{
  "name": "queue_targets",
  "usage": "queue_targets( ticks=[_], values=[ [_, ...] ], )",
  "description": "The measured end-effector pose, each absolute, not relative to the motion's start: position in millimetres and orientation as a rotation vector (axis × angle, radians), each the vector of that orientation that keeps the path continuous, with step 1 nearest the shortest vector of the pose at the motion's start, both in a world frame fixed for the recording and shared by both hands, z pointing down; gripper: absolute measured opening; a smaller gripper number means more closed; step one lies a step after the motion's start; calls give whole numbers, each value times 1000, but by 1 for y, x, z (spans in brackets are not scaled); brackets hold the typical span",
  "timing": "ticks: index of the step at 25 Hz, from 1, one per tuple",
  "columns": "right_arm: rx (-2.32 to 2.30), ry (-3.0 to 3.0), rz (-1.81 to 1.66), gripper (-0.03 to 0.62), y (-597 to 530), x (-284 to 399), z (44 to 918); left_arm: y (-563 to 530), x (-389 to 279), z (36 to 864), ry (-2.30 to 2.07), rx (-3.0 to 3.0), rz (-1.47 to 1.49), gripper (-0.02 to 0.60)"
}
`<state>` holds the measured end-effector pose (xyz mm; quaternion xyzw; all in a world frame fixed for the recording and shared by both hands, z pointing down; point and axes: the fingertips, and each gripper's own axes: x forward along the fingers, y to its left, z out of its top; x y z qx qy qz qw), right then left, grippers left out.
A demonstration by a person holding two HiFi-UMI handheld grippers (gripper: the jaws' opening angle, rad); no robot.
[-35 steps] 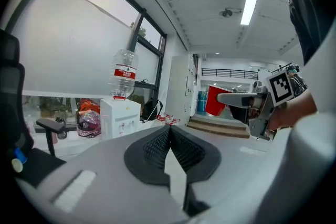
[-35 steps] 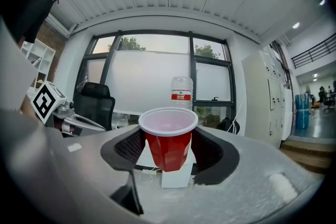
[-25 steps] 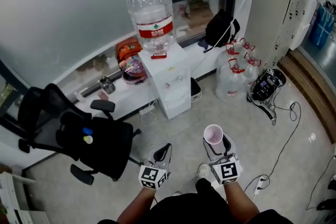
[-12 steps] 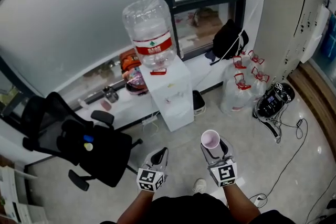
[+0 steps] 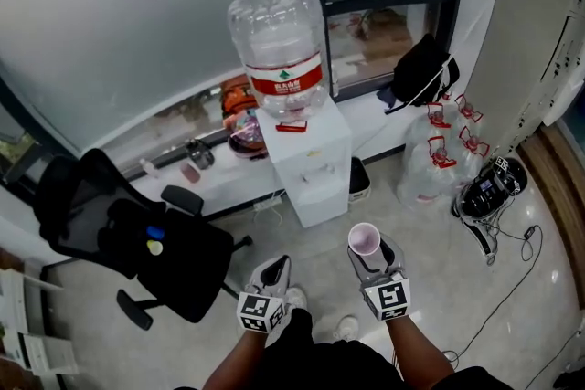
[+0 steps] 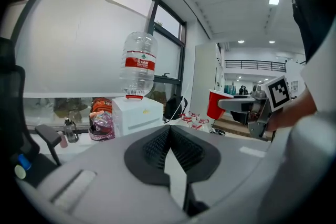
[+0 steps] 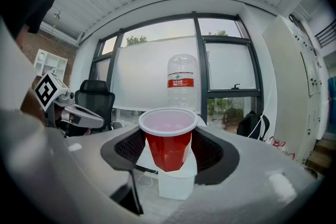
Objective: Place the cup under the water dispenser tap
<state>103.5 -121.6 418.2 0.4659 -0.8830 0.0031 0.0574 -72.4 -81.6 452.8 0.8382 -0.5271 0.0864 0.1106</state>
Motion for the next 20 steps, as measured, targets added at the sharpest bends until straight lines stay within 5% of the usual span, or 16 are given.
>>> queue_targets(
  ticks=[20],
  values=[
    [1430,-2570,199,276,-256,7,540,-207,-160,544,-1493,2422,247,17]
  ],
)
